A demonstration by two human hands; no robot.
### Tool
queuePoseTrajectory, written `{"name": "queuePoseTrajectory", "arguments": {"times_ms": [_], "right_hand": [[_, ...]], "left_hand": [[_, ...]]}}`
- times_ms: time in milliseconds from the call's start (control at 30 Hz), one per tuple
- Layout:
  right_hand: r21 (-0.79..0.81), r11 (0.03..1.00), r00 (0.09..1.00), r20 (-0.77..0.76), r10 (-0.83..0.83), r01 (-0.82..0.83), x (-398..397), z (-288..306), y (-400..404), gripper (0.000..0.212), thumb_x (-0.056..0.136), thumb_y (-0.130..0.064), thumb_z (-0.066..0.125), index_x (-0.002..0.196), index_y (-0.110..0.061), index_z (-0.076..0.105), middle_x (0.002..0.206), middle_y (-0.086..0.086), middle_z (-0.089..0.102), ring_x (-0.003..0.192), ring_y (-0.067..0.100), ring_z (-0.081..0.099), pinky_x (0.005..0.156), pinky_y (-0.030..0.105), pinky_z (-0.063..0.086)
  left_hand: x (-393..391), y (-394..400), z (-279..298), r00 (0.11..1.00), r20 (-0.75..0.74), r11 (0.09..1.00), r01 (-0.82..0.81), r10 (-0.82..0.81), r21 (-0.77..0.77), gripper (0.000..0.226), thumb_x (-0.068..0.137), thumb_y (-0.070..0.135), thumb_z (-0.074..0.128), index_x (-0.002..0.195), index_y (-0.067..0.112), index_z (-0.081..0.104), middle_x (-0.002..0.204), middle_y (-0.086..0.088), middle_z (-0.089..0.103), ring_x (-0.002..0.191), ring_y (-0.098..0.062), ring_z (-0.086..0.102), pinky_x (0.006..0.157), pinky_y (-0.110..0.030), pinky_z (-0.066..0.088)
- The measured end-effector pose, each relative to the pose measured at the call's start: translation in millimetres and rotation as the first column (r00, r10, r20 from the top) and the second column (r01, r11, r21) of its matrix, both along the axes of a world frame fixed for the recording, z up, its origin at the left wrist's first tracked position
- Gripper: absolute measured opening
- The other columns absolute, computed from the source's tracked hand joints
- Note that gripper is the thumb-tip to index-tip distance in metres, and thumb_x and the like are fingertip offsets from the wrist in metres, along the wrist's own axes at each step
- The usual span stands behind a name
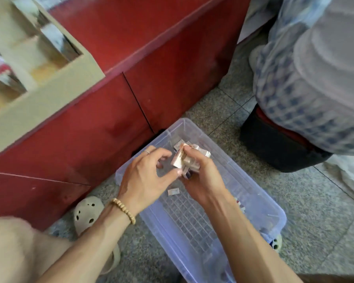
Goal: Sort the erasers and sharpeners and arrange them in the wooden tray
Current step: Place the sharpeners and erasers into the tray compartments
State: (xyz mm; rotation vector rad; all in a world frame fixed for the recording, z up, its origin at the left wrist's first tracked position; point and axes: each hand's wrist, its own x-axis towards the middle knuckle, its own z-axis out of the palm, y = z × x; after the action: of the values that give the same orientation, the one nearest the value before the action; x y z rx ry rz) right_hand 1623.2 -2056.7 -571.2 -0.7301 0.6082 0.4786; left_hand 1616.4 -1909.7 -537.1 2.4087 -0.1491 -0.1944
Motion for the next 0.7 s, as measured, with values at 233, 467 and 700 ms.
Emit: {"name": "queuePoseTrajectory", "arguments": {"times_ms": [233,467,700], "right_hand": [[0.012,1.0,0.988,0.155,-0.004,0.002,13.4,79.7,16.2,0.009,0.073,-0.022,0.067,0.077,-0.014,0.066,0.076,0.007,0.068,0.066,0.017,0.066,0.061,0.028,0.049],[-0.081,0.996,0.993,0.117,-0.016,0.025,22.8,110.5,41.9,0.012,0.091,-0.02,0.066,0.101,-0.013,0.067,0.084,0.006,0.062,0.069,0.016,0.065,0.049,0.024,0.047],[-0.126,0.992,0.986,0.162,0.042,-0.022,23.1,135.5,82.3,0.008,0.094,-0.023,0.064,0.097,-0.015,0.061,0.081,0.009,0.062,0.065,0.021,0.064,0.046,0.025,0.048]], "left_hand": [[18.8,6.5,57.4,0.996,0.023,0.961,-0.08,0.089,-0.264,0.008,0.078,0.024,0.074,0.085,0.023,0.07,0.081,0.011,0.07,0.079,-0.003,0.065,0.072,-0.03,0.053],[36.4,33.4,113.6,0.959,0.048,0.862,-0.229,0.279,-0.452,0.012,0.086,0.012,0.07,0.084,0.023,0.069,0.077,0.013,0.073,0.073,-0.006,0.07,0.067,-0.026,0.056],[70.1,114.8,169.0,0.907,0.248,0.904,-0.243,0.34,-0.352,0.002,0.083,0.022,0.071,0.083,0.023,0.072,0.076,0.011,0.072,0.074,-0.01,0.069,0.072,-0.039,0.058]]}}
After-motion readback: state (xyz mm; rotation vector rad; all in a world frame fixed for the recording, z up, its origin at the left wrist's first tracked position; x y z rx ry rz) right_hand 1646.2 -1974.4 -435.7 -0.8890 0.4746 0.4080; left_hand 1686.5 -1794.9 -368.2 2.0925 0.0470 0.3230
